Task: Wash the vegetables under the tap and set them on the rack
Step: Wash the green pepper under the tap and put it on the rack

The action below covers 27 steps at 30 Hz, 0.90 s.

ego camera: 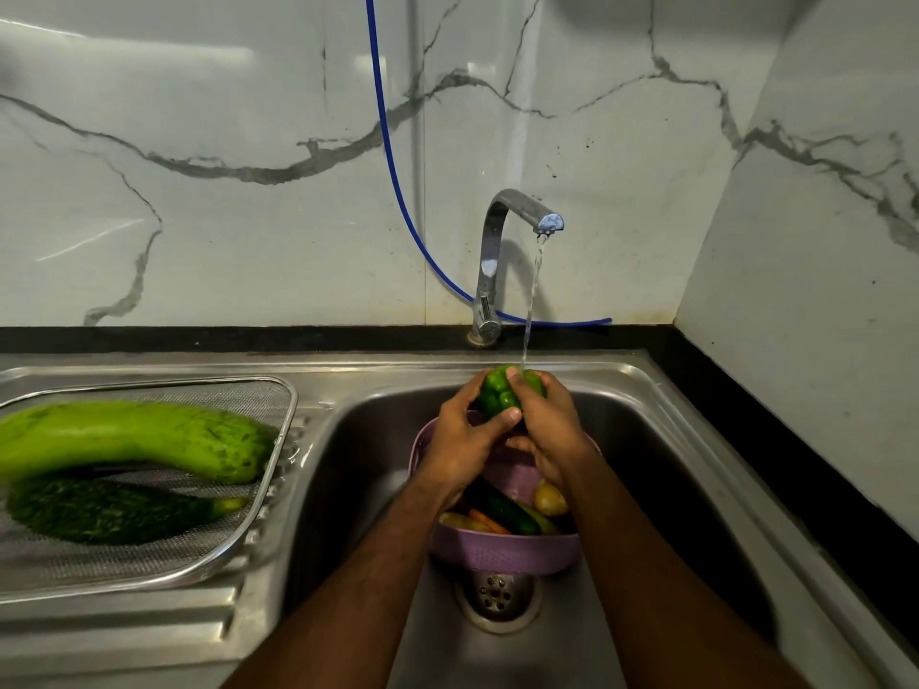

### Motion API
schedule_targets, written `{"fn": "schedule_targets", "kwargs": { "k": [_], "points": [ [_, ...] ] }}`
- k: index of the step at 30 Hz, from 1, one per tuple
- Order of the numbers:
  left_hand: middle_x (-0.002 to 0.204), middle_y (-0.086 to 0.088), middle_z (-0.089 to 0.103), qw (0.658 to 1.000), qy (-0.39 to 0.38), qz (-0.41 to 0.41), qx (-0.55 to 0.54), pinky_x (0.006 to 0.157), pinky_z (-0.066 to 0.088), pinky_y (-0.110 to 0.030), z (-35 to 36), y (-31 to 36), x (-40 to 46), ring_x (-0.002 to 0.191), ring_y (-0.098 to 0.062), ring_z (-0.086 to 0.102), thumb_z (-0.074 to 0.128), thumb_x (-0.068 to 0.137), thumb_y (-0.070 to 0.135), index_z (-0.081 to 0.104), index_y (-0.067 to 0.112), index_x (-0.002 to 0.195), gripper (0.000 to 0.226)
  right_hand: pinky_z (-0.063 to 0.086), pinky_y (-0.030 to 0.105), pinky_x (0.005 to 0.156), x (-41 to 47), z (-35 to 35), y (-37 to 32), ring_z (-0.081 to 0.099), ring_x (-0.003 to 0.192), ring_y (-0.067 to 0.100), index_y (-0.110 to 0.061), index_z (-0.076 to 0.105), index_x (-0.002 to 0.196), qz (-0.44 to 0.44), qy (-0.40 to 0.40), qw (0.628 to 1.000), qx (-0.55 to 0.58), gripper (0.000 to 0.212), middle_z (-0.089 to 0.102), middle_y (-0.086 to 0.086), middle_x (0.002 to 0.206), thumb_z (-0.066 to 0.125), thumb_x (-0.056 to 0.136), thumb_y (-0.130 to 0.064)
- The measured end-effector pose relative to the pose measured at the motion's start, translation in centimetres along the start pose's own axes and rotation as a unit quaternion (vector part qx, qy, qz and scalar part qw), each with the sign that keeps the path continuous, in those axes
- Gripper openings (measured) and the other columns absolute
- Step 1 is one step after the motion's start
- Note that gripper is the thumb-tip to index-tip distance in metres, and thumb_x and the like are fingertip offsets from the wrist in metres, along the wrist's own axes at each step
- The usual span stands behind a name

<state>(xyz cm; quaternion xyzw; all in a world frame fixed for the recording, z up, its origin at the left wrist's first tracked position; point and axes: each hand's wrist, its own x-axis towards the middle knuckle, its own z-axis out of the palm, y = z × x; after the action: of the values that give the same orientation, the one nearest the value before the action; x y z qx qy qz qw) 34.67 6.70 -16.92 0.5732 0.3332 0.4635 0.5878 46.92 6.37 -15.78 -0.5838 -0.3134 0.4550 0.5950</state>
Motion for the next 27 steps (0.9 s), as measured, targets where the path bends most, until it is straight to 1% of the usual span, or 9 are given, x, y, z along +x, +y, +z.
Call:
{"fn": "schedule_targets", "kwargs": {
  "k": [3, 5, 7, 9, 13, 16, 20, 24, 27],
  "points": [
    [0.126, 0.004, 0.066, 0.999, 0.031, -0.007, 0.009, 0.089, 0.057, -0.025, 0.4, 0.1, 0.0, 0.113, -0.012, 0.064, 0.073, 0.088, 0.013, 0.051, 0.033, 0.138, 0.058, 0.062, 0.054, 0.087, 0.0, 0.5, 0.2, 0.072, 0.105, 0.027, -0.024, 0.06, 0.126, 0.005, 0.024, 1.0, 0.009, 0.03, 0.071, 0.009, 0.117, 0.056, 0.104, -0.043],
    [0.131, 0.004, 0.061, 0.995, 0.09, -0.03, 0.035, 0.098, 0.055, -0.035, 0.9, 0.1, 0.2, 0.115, -0.012, 0.062, 0.078, 0.084, 0.023, 0.042, 0.026, 0.148, 0.074, 0.06, 0.054, 0.091, 0.1, 0.5, 0.2, 0.071, 0.107, 0.029, -0.021, 0.057, 0.129, 0.039, 0.027, 0.995, 0.083, 0.031, 0.07, 0.011, 0.119, 0.053, 0.105, -0.041],
    [0.12, 0.005, 0.067, 0.989, 0.126, -0.052, 0.06, 0.095, 0.057, -0.042, 1.1, -0.2, 0.4, 0.107, -0.013, 0.065, 0.083, 0.074, 0.043, 0.053, 0.022, 0.139, 0.075, 0.06, 0.055, 0.091, 0.2, 0.2, 0.1, 0.071, 0.108, 0.032, -0.018, 0.056, 0.131, 0.067, 0.024, 0.99, 0.126, 0.034, 0.069, 0.013, 0.12, 0.052, 0.106, -0.04],
    [0.105, 0.003, 0.074, 0.987, 0.119, -0.077, 0.072, 0.089, 0.059, -0.044, 1.3, -0.5, 0.3, 0.096, -0.015, 0.071, 0.081, 0.069, 0.054, 0.065, 0.019, 0.12, 0.064, 0.06, 0.055, 0.091, 0.3, -0.2, 0.2, 0.07, 0.108, 0.032, -0.017, 0.056, 0.133, 0.084, 0.027, 0.989, 0.118, 0.037, 0.068, 0.014, 0.12, 0.05, 0.106, -0.042],
    [0.098, 0.0, 0.077, 0.991, 0.086, -0.08, 0.067, 0.09, 0.058, -0.047, 1.2, -0.9, 0.2, 0.092, -0.018, 0.073, 0.074, 0.085, 0.043, 0.071, 0.019, 0.108, 0.034, 0.06, 0.048, 0.086, 0.6, -0.6, 0.2, 0.069, 0.103, 0.031, -0.019, 0.057, 0.131, 0.114, 0.053, 0.99, 0.064, 0.041, 0.068, 0.013, 0.116, 0.051, 0.104, -0.049],
    [0.103, 0.005, 0.076, 0.994, 0.067, -0.076, 0.038, 0.092, 0.058, -0.043, 1.3, -0.6, 0.3, 0.096, -0.013, 0.073, 0.068, 0.093, 0.031, 0.069, 0.025, 0.112, 0.021, 0.058, 0.054, 0.092, 0.8, -0.8, 0.0, 0.068, 0.102, 0.035, -0.019, 0.057, 0.132, 0.133, 0.073, 0.987, 0.057, 0.048, 0.067, 0.017, 0.116, 0.057, 0.099, -0.053],
    [0.109, 0.004, 0.075, 0.996, 0.04, -0.069, 0.025, 0.097, 0.056, -0.044, 1.3, -0.3, 0.2, 0.104, -0.015, 0.071, 0.066, 0.094, 0.025, 0.068, 0.028, 0.115, 0.022, 0.057, 0.051, 0.091, 0.9, -1.4, 0.0, 0.067, 0.105, 0.035, -0.017, 0.059, 0.13, 0.133, 0.09, 0.985, 0.06, 0.06, 0.067, 0.016, 0.117, 0.067, 0.089, -0.059],
    [0.114, -0.003, 0.073, 0.995, 0.018, -0.084, -0.053, 0.1, 0.054, -0.045, 1.4, 0.3, 0.0, 0.109, -0.019, 0.069, 0.06, 0.096, 0.006, 0.066, 0.032, 0.113, 0.031, 0.056, 0.042, 0.079, 0.2, -1.7, -0.6, 0.064, 0.103, 0.031, -0.018, 0.063, 0.111, 0.129, 0.07, 0.985, 0.094, 0.036, 0.066, 0.014, 0.112, 0.064, 0.092, -0.048],
    [0.13, -0.003, 0.066, 0.985, 0.03, -0.103, -0.137, 0.104, 0.051, -0.041, 1.6, 0.9, -0.1, 0.119, -0.02, 0.063, 0.058, 0.093, -0.004, 0.049, 0.024, 0.139, 0.054, 0.059, 0.043, 0.075, -0.3, -1.2, -0.8, 0.069, 0.096, 0.033, -0.007, 0.068, 0.102, 0.113, 0.043, 0.982, 0.146, 0.03, 0.072, 0.021, 0.107, 0.054, 0.091, -0.032]
  ]
}}
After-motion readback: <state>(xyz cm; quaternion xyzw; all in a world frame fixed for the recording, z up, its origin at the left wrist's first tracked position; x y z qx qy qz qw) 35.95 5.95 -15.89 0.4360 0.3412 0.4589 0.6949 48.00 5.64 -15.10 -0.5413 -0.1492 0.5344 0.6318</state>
